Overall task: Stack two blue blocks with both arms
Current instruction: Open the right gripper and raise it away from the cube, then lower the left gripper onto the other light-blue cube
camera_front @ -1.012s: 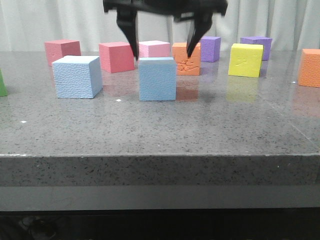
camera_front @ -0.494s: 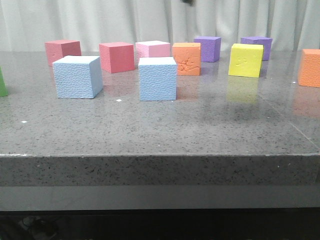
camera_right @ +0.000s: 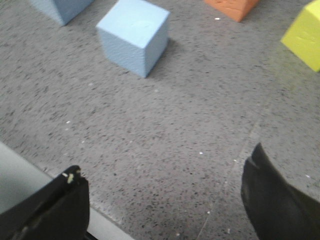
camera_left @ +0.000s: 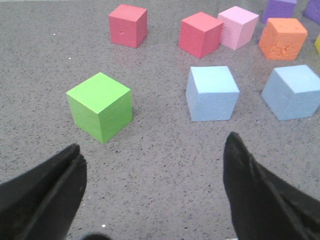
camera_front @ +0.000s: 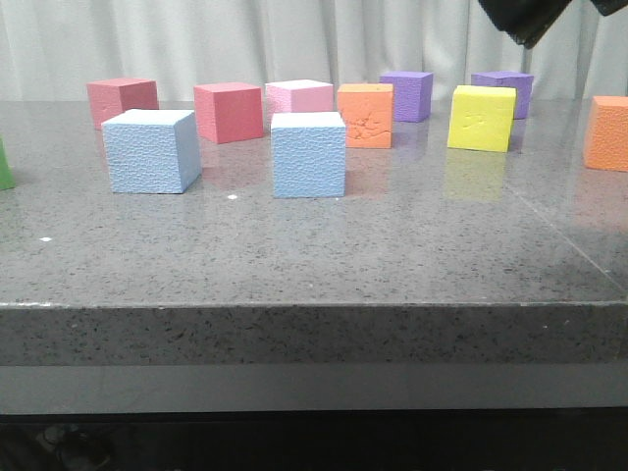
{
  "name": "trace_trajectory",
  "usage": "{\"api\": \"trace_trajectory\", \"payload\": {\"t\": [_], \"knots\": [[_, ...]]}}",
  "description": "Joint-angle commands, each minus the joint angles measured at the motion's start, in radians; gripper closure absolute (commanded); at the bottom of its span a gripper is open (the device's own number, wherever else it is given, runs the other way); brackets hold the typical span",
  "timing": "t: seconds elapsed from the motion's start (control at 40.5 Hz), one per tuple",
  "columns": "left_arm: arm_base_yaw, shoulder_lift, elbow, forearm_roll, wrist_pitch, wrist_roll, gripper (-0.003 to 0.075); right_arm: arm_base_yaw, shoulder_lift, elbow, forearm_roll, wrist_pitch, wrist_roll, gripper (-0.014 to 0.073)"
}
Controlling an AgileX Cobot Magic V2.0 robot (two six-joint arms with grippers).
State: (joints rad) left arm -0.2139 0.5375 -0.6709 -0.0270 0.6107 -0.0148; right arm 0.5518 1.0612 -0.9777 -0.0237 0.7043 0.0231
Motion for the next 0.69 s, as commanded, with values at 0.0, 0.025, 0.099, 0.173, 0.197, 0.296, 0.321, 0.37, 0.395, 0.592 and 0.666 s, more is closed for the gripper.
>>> {"api": "trace_trajectory", "payload": {"t": [0.0,0.025,0.099,0.173,0.197,0.296,0.321,0.37,0.395,0.592,0.666], "knots": [[-0.006,0.014,-0.033,-0.033,-0.098,-0.007,0.0166,-0.005,-0.024,-0.023,0.041,-0.084,-0.067,-0.0030],[-0.006,0.016,-0.033,-0.036,-0.101,-0.007,0.0166,-0.005,-0.024,-0.023,0.041,-0.087,-0.067,-0.0030],[-0.008,0.039,-0.035,-0.062,-0.112,0.032,0.0166,-0.005,-0.024,-0.023,0.040,-0.095,-0.067,-0.0030],[-0.010,0.080,-0.049,-0.119,-0.103,0.098,0.0166,-0.005,-0.024,-0.023,0.040,-0.097,-0.067,-0.0030],[-0.010,0.099,-0.058,-0.141,-0.098,0.118,0.0165,-0.005,-0.024,-0.023,0.040,-0.093,-0.067,-0.0030],[-0.024,0.174,-0.095,-0.207,-0.095,0.199,0.0157,-0.005,-0.024,-0.023,0.040,-0.081,-0.067,-0.0030],[-0.031,0.190,-0.104,-0.206,-0.095,0.204,0.0154,-0.005,-0.024,-0.023,0.040,-0.081,-0.067,-0.0030],[-0.049,0.237,-0.133,-0.205,-0.095,0.204,0.0129,-0.005,-0.024,-0.023,0.040,-0.081,-0.067,-0.0030],[-0.063,0.256,-0.144,-0.203,-0.095,0.204,0.0111,-0.005,-0.024,-0.023,0.040,-0.081,-0.067,-0.0030],[-0.191,0.454,-0.265,-0.126,-0.115,0.198,0.0064,-0.005,-0.024,-0.023,0.040,-0.080,-0.067,-0.0030],[-0.212,0.533,-0.315,-0.059,-0.111,0.112,0.0064,-0.005,-0.024,-0.023,0.040,-0.080,-0.067,-0.0030]]}}
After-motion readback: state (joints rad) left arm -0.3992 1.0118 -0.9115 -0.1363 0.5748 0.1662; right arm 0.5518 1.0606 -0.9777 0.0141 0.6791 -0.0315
